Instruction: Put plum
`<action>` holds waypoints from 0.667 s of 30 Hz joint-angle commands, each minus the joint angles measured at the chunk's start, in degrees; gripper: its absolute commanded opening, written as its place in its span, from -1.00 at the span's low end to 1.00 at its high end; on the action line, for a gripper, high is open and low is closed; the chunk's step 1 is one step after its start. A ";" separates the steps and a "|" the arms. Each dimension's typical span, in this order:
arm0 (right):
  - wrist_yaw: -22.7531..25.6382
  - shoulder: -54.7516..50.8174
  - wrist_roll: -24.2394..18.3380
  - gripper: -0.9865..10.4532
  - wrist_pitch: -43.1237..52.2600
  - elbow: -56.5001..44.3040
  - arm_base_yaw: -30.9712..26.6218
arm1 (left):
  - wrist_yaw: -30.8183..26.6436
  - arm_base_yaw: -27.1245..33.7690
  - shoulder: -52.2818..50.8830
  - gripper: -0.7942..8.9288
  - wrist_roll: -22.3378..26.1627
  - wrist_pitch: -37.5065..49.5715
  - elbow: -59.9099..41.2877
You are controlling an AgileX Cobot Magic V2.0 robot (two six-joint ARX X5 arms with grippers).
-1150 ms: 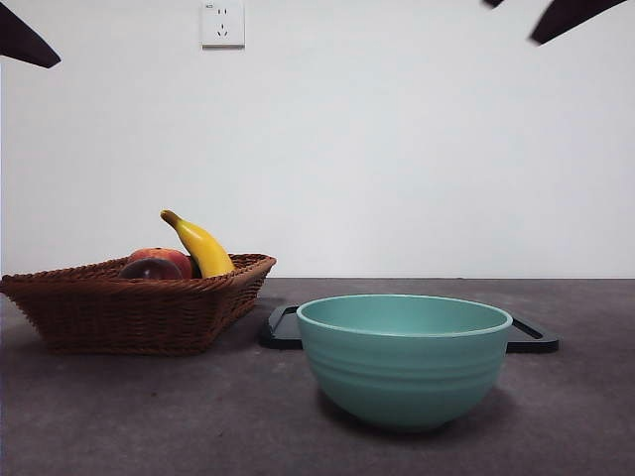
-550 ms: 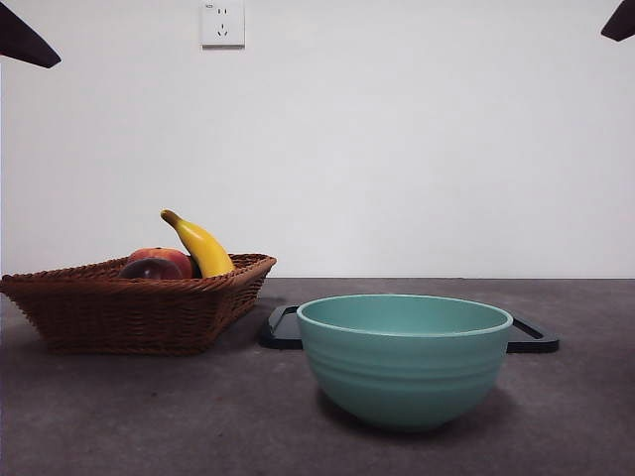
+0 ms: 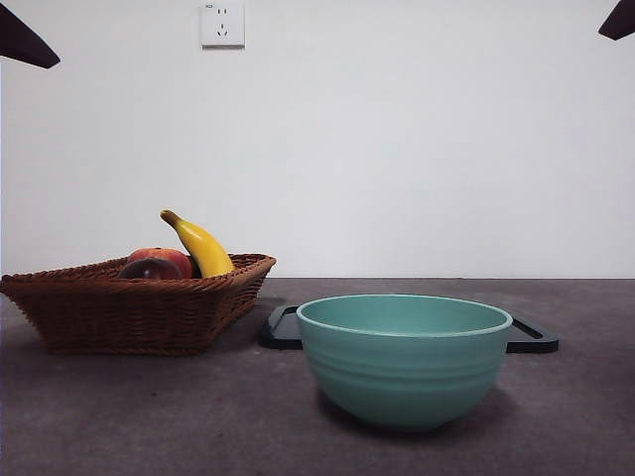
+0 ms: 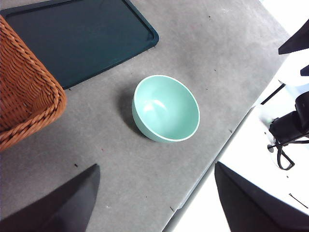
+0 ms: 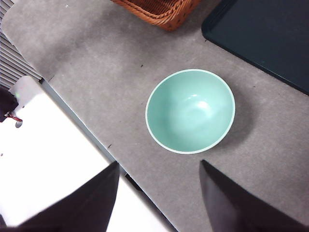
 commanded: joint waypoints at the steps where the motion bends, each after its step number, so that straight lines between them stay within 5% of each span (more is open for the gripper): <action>1: -0.31 0.26 -0.48 -0.37 0.46 0.33 0.39 | 0.26 -0.20 0.35 -0.09 0.31 0.20 0.46; 4: -0.31 0.26 -0.46 -0.40 0.46 0.33 0.39 | 0.24 -0.20 0.35 -0.37 0.33 -0.35 0.46; 7: -0.28 0.26 -0.48 -0.72 0.35 0.33 0.39 | 0.24 -0.20 0.35 -0.82 0.33 -0.59 0.46; 20: -0.28 0.26 -0.66 -0.82 0.61 0.33 0.39 | 0.24 -0.20 0.35 -0.82 0.33 -0.61 0.46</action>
